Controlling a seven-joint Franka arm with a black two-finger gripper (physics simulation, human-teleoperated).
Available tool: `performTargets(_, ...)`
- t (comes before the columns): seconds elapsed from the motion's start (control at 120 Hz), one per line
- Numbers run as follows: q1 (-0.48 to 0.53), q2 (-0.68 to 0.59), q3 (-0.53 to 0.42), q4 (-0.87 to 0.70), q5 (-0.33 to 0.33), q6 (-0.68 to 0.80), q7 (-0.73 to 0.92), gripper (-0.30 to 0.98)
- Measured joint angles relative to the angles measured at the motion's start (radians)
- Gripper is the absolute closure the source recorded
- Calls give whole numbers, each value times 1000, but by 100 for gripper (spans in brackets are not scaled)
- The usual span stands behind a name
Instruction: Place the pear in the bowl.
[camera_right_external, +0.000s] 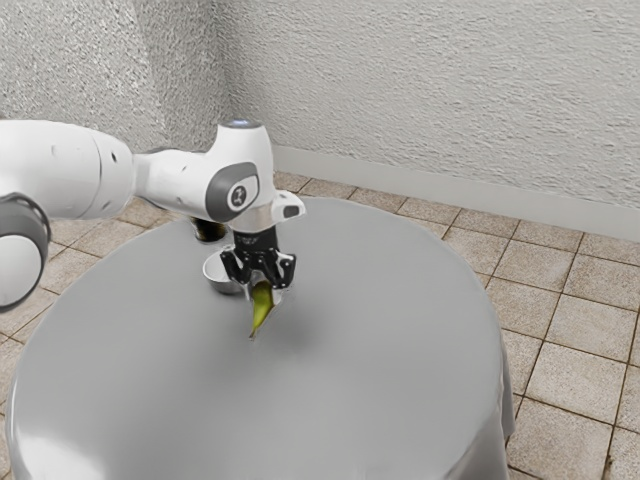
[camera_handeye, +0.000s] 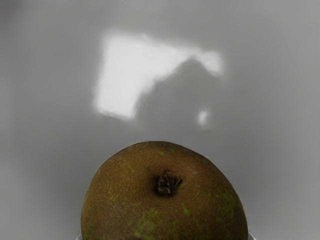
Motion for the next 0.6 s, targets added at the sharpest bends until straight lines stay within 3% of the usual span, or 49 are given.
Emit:
performTargets(0.258, 63, 13, 13, 152, 95, -56, 9, 42)
performTargets(0.458, 194, 99, -2, 262, 106, -85, 38, 41)
performTargets(0.6, 234, 163, -35, 336, 107, -95, 62, 40)
